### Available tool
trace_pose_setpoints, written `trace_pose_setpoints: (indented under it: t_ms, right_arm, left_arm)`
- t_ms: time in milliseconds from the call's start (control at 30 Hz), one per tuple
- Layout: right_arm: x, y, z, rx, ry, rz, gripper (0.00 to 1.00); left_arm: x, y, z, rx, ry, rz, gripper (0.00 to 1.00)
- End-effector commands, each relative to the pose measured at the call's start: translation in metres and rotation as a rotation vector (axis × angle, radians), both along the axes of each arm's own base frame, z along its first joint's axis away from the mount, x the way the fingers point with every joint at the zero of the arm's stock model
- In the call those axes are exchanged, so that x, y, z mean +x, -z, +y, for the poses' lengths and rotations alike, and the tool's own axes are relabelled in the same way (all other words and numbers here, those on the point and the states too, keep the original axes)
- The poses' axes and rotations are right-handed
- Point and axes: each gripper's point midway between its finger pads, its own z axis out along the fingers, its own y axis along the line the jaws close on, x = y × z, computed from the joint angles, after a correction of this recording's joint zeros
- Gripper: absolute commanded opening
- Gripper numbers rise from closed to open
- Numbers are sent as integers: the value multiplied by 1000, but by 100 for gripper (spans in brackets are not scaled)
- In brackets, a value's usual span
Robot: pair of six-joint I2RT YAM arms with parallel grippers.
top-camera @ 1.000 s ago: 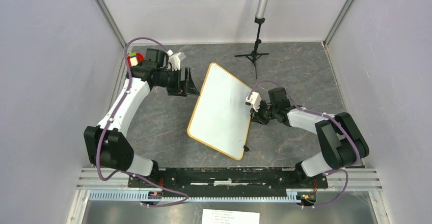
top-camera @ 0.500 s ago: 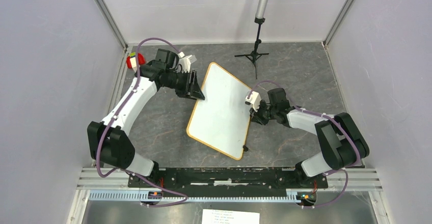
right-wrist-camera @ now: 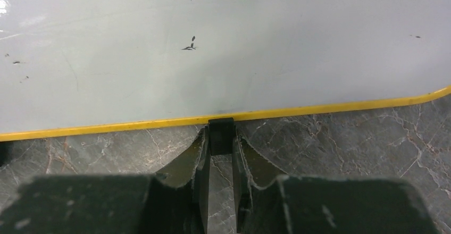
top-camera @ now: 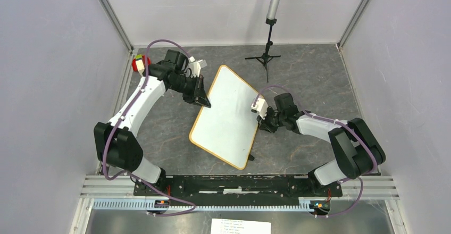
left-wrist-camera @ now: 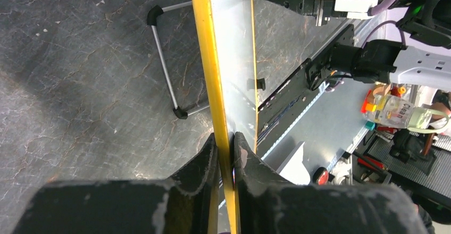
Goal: Write a sentence on the whiteboard
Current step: Move the whiteboard to the center of the board.
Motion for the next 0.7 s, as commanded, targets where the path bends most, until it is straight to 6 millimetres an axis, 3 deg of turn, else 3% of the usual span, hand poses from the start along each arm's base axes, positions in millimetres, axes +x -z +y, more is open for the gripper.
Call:
trace_pose_setpoints:
  t_ms: [0, 333, 533, 600, 667]
  right_arm:
    - [-46, 28, -9, -84, -36, 191, 0]
    - [-32, 28, -21, -126, 85, 139, 0]
    - [-41, 25, -12, -113, 51, 165, 0]
    - [-52, 26, -8, -110, 18, 189, 3]
    - [-62, 28, -7, -119, -6, 214, 15]
  left_arm:
    - [-2, -2, 7, 50, 107, -72, 2]
    - [-25, -10, 15, 61, 108, -40, 2]
    - [-27, 1, 14, 60, 110, 6, 3]
    - [-27, 7, 16, 77, 124, 21, 14]
    - [-25, 8, 19, 97, 141, 19, 26]
